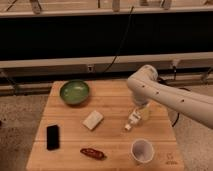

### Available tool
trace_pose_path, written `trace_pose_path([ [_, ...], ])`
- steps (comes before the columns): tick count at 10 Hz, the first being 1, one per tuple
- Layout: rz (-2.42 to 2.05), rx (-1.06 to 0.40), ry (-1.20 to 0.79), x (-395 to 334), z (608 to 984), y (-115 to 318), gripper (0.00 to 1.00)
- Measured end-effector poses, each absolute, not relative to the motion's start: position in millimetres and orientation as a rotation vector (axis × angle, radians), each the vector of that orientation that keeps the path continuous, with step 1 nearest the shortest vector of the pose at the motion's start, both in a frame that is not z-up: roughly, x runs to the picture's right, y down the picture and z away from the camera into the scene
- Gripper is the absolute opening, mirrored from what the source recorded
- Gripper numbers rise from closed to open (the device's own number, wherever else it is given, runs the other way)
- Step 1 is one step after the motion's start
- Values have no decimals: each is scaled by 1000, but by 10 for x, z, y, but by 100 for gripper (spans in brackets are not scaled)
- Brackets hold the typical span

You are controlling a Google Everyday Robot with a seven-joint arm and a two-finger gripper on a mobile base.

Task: Place the bottle in the ceramic bowl

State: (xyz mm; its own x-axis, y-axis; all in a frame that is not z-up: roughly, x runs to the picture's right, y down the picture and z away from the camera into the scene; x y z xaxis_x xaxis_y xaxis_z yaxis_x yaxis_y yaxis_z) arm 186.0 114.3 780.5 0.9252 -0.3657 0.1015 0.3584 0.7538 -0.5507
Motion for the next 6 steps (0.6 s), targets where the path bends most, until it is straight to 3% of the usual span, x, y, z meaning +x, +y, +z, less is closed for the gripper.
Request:
trace_pose_path([
  [6, -508, -612, -17, 1779, 7929, 1280, 80],
])
